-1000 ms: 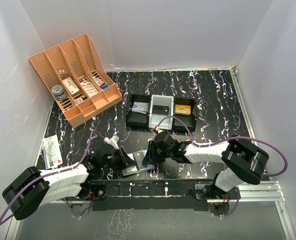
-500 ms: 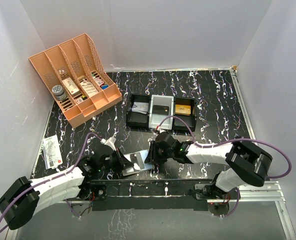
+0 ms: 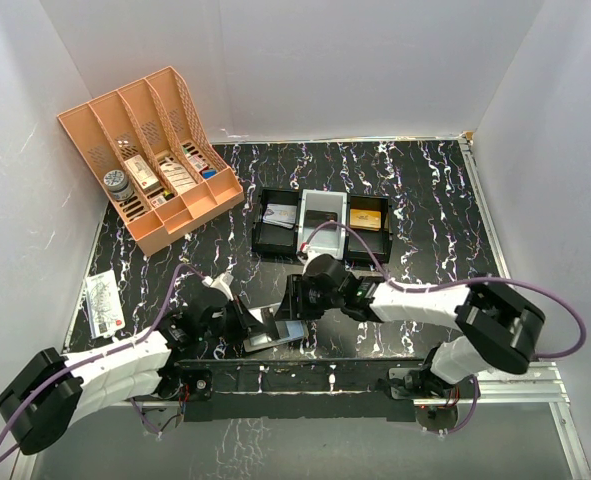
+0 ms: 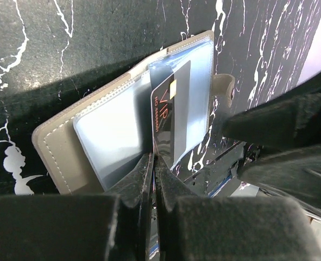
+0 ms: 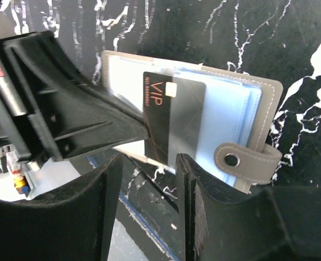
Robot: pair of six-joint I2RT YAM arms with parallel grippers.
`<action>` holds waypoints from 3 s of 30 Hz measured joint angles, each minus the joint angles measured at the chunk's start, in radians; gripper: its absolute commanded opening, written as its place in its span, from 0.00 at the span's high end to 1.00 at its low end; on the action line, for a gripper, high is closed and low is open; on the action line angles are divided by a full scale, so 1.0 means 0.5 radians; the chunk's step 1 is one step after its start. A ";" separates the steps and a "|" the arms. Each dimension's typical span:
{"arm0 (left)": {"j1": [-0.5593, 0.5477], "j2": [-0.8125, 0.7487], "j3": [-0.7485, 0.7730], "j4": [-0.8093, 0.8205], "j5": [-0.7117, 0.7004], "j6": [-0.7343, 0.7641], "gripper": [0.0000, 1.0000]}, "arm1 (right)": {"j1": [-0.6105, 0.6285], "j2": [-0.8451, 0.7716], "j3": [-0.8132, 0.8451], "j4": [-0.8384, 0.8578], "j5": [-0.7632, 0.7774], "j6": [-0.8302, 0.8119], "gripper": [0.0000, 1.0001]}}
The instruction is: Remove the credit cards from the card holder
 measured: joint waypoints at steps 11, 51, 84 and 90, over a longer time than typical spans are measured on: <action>0.000 -0.007 -0.011 0.087 0.002 -0.059 0.69 | 0.000 0.286 0.001 0.144 -0.041 0.034 0.58; -0.003 -0.591 0.381 -0.842 -0.213 0.112 1.00 | -0.102 -0.301 -0.105 -0.052 0.178 0.079 0.06; -0.003 -0.322 0.028 0.624 0.238 0.040 1.00 | -0.742 -0.356 -0.623 1.291 -0.961 0.573 0.51; -0.003 -0.239 0.028 0.870 0.278 -0.076 1.00 | -0.713 -0.320 -0.623 1.439 -1.046 0.613 0.57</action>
